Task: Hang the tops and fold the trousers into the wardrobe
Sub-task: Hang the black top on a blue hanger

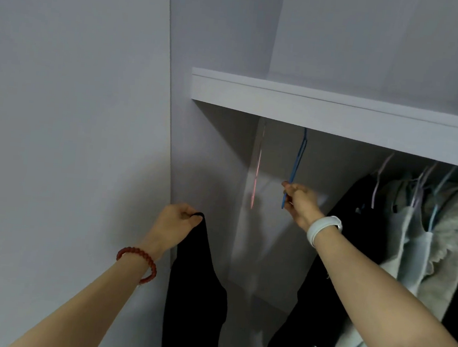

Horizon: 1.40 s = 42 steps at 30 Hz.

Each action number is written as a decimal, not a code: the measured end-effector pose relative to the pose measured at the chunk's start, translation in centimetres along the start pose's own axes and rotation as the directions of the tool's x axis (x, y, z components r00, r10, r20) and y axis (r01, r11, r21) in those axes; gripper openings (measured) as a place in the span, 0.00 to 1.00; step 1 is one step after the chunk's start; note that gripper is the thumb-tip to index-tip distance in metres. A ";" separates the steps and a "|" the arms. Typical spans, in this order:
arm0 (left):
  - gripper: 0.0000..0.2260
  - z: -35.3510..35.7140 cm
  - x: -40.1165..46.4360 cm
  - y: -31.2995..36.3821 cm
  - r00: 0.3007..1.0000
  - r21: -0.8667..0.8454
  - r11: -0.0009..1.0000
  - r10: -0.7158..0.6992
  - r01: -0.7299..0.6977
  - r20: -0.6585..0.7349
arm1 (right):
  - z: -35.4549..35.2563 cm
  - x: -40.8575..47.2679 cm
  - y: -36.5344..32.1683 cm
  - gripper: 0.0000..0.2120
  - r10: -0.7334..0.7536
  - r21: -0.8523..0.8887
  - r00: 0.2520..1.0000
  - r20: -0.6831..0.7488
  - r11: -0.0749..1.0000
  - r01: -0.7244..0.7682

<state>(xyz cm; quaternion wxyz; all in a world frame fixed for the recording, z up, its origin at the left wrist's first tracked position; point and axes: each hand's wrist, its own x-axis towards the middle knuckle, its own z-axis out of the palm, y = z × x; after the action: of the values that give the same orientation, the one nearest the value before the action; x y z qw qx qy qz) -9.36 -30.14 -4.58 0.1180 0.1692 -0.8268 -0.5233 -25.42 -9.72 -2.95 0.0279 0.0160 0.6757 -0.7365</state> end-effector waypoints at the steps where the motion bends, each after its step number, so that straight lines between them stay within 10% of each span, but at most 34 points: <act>1: 0.09 0.1 0.1 0.0 1.000 -0.010 1.000 0.004 -0.004 0.004 | -0.2 -0.2 -0.1 0.13 -0.001 -0.013 1.000 0.003 1.000 0.001; 13: 0.07 0.9 0.2 -0.2 0.999 -0.041 0.998 0.044 -0.043 0.008 | -2.9 -10.5 9.8 0.13 -0.025 -0.092 0.981 0.191 0.995 0.043; 19: 0.09 1.3 -0.3 -1.8 0.999 -0.052 0.999 -0.013 0.015 0.044 | -3.8 -11.1 10.2 0.15 0.136 0.293 0.986 0.093 0.943 -0.157; 26: 0.11 2.2 -0.7 -3.2 1.000 0.148 0.989 -0.010 0.007 0.019 | -3.8 -14.4 13.6 0.13 0.003 -0.338 0.997 -0.077 0.941 -0.029; 29: 0.13 2.3 -0.7 -3.7 0.998 0.154 0.986 -0.065 0.062 0.013 | -2.6 -15.7 12.6 0.18 -0.127 -0.172 0.973 -0.194 0.981 0.094; 36: 0.08 2.0 -1.9 -3.4 0.987 0.005 0.996 -0.087 0.087 0.138 | 0.6 -14.2 8.0 0.17 0.078 0.560 0.964 -0.255 0.825 0.082; 42: 0.09 -0.4 -3.6 -0.2 0.989 -0.234 0.972 0.066 -0.032 0.136 | 4.4 -14.0 9.4 0.17 0.072 0.433 0.963 -0.262 0.900 0.050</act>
<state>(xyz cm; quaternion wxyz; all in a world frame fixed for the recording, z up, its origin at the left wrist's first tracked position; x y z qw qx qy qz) -5.86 -29.06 -4.71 0.0903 0.0958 -0.7704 -0.6238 -10.81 -14.68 -11.06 -0.0649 0.1262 0.4911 -0.8595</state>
